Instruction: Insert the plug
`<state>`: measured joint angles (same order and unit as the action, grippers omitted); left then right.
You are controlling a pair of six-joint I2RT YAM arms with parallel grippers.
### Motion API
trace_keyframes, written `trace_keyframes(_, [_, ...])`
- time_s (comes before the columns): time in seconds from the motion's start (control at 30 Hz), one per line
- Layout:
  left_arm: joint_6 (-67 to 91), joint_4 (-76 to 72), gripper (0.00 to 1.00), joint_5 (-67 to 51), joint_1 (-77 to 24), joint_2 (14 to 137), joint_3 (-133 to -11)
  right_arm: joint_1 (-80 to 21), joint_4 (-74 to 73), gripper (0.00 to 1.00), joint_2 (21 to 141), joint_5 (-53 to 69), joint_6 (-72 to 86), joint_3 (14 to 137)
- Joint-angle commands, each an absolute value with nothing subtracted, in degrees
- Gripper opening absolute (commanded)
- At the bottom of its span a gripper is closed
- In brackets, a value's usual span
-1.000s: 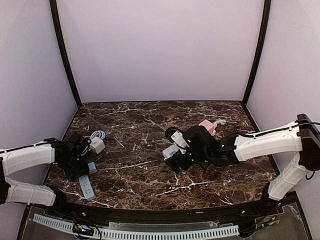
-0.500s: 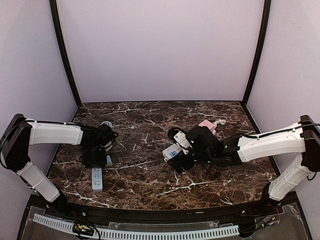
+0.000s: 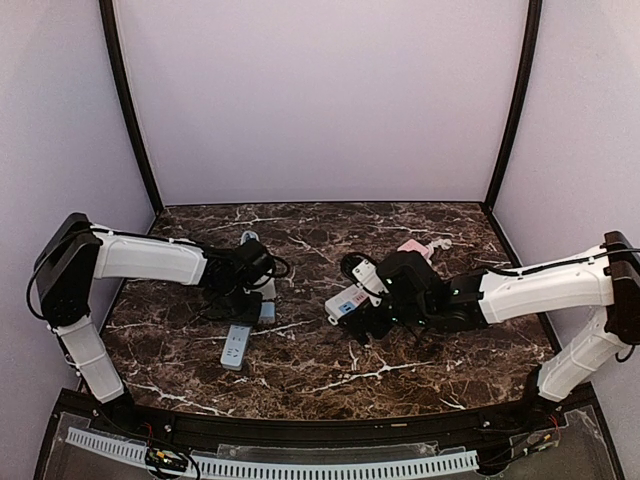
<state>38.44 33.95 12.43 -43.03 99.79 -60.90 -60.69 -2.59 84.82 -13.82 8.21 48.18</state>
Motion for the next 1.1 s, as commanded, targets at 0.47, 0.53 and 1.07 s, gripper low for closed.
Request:
trace_keyframes(0.47, [30.7, 32.8, 0.64, 16.2, -50.5, 98.8, -62.0, -59.9, -0.3, 0.99, 82.9, -14.2, 11.1, 47.9])
trace_keyframes(0.53, [30.8, 32.7, 0.7, 16.4, -50.5, 96.9, -61.9, -59.9, 1.0, 0.99, 81.7, -14.1, 12.3, 46.6])
trace_keyframes(1.07, [33.2, 27.7, 0.7, 15.4, -53.8, 99.2, -67.8, -59.9, 3.0, 0.99, 71.4, -17.5, 20.2, 40.9])
